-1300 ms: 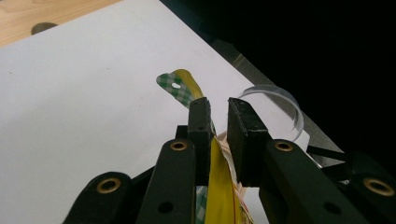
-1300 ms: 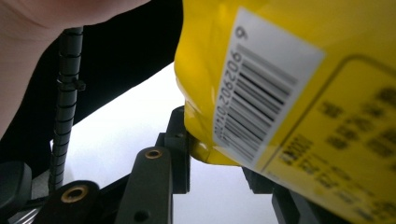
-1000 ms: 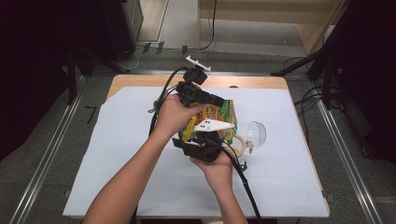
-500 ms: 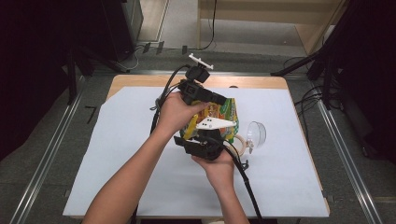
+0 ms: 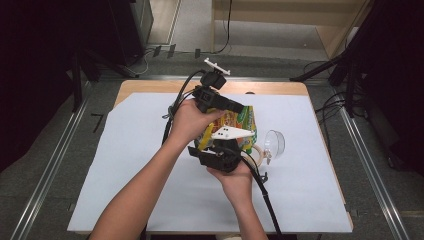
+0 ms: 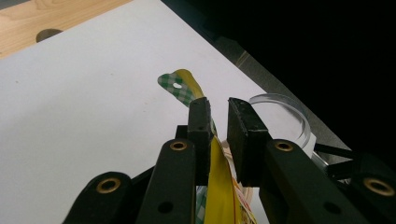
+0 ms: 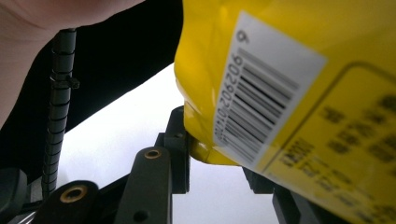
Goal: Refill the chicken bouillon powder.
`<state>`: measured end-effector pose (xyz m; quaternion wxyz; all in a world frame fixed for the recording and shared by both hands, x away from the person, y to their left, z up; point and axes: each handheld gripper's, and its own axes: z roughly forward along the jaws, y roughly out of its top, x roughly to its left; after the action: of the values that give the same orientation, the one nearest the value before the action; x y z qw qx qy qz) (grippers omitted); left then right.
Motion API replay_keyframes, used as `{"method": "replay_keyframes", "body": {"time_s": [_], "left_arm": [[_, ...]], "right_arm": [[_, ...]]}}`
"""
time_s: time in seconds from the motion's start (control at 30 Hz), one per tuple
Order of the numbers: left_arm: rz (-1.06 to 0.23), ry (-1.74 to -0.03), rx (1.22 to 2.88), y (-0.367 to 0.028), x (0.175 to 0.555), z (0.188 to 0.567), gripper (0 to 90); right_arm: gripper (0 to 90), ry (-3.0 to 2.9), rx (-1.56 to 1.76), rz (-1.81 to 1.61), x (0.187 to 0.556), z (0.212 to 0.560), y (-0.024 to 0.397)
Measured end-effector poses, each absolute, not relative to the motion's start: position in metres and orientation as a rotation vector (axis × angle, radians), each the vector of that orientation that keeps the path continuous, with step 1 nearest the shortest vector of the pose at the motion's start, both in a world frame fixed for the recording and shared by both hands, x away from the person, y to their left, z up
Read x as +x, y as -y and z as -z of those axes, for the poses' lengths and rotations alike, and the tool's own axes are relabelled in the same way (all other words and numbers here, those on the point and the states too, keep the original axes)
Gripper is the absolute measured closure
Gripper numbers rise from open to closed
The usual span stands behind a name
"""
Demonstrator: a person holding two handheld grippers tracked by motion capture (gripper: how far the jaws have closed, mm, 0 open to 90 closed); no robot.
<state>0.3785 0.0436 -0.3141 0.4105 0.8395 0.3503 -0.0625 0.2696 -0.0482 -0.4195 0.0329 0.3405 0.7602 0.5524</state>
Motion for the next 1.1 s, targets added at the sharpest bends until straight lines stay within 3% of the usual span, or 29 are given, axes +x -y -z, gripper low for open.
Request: {"method": "replay_keyframes", "body": {"time_s": [1.1], "left_arm": [[0.176, -0.888, 2.137, -0.0391, 0.3821, 0.3154, 79.7]], "right_arm": [[68.0, -2.335, 1.051, -1.701, 0.2689, 0.4197, 0.0510]]}}
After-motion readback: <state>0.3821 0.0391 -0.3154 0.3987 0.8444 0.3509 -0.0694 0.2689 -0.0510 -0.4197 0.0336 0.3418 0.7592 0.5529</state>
